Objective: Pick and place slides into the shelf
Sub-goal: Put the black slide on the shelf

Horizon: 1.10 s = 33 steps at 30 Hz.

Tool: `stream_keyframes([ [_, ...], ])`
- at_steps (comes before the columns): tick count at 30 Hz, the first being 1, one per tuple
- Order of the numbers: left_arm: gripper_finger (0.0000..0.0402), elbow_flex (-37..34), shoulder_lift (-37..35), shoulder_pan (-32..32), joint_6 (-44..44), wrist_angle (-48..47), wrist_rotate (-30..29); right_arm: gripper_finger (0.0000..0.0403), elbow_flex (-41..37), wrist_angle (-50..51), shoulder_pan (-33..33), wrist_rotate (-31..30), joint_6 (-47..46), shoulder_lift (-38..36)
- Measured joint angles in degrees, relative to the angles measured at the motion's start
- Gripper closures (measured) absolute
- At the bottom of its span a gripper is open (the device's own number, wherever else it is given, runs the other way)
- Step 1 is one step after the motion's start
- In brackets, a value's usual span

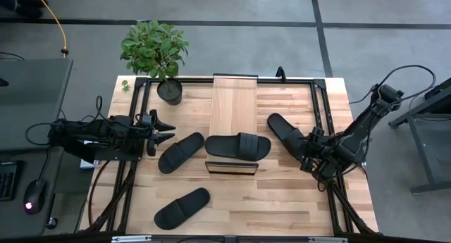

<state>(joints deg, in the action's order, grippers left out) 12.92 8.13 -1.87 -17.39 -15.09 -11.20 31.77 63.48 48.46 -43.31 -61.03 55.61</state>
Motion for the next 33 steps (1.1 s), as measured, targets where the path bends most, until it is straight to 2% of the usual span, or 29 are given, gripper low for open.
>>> stream_keyframes([
  [7,0.0268,0.01,-0.01,0.01,-0.02,-0.04,0.0,0.0126,0.0,-0.74,-0.08,1.47,1.08,0.71],
  [12,0.0268,0.01,-0.01,0.0,-0.04,-0.04,0.0,0.0126,0.0,-1.03,-0.43,2.09,1.58,4.36],
  [22,0.0268,0.01,-0.01,0.0,-0.2,-0.07,0.0,0.0126,0.37,-2.45,-4.14,7.56,5.25,11.86],
  [33,0.0268,0.01,0.02,0.0,-0.5,-0.06,0.02,0.0126,0.37,-3.0,-6.57,9.49,7.09,12.9],
])
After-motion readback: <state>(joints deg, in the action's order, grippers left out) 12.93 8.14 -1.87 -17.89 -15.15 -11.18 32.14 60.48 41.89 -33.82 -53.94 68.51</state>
